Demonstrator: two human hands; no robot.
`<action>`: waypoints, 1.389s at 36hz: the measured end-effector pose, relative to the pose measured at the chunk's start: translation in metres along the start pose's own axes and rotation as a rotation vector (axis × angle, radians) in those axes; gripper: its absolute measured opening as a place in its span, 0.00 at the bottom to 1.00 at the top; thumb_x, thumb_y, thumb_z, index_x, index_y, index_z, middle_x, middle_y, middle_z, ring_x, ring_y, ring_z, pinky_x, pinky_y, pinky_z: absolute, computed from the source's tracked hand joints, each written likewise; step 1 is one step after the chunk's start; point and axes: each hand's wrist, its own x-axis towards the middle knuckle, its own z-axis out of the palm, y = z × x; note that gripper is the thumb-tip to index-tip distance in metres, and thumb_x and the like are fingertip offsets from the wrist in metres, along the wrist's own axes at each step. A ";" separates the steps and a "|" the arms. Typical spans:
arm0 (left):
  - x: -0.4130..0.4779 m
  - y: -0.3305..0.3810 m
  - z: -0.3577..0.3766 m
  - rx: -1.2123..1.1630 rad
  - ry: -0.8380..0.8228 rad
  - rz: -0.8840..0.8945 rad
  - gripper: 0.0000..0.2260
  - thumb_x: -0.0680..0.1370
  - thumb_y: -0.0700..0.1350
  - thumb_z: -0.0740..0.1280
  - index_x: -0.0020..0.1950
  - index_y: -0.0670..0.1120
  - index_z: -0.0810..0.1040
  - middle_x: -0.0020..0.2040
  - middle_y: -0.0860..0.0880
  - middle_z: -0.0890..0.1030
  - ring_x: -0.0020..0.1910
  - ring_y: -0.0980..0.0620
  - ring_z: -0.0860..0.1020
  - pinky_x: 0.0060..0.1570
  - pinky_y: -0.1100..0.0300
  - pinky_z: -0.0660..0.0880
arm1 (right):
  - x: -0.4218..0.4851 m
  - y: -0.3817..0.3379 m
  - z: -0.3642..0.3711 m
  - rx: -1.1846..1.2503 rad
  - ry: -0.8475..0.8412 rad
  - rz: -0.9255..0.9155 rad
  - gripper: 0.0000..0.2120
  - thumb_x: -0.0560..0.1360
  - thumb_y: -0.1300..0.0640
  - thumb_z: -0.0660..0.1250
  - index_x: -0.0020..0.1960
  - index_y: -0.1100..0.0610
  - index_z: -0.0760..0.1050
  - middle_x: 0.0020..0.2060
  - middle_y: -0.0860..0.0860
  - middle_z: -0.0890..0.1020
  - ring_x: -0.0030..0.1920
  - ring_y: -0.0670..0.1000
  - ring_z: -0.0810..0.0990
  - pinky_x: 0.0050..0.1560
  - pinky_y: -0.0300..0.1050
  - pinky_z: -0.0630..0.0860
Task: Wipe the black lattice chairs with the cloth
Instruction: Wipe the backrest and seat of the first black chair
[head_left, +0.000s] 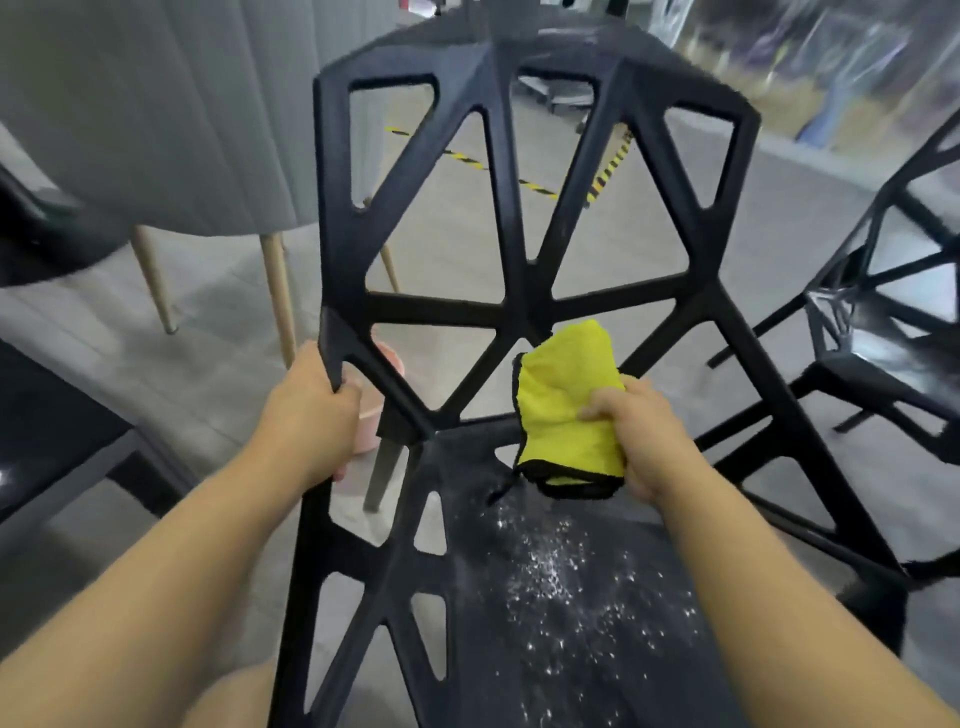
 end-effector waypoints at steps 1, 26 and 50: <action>0.001 -0.003 0.001 -0.020 0.001 0.016 0.03 0.80 0.44 0.57 0.53 0.49 0.66 0.39 0.41 0.73 0.30 0.43 0.73 0.21 0.60 0.68 | 0.003 0.003 0.002 0.119 -0.030 0.002 0.08 0.66 0.63 0.65 0.45 0.60 0.74 0.42 0.56 0.79 0.43 0.58 0.79 0.46 0.54 0.77; 0.031 0.047 -0.035 -0.009 0.099 0.234 0.12 0.80 0.52 0.60 0.60 0.48 0.68 0.49 0.48 0.77 0.50 0.48 0.77 0.43 0.55 0.71 | 0.006 -0.126 0.040 -0.108 0.330 -0.704 0.31 0.73 0.59 0.70 0.71 0.56 0.58 0.52 0.48 0.70 0.51 0.51 0.71 0.47 0.41 0.64; 0.045 0.040 -0.013 0.134 0.249 0.286 0.07 0.82 0.51 0.52 0.49 0.49 0.59 0.29 0.55 0.67 0.25 0.59 0.66 0.24 0.68 0.66 | 0.073 -0.194 0.113 -0.563 0.412 -0.897 0.25 0.79 0.38 0.53 0.74 0.36 0.53 0.72 0.50 0.54 0.68 0.58 0.55 0.72 0.58 0.51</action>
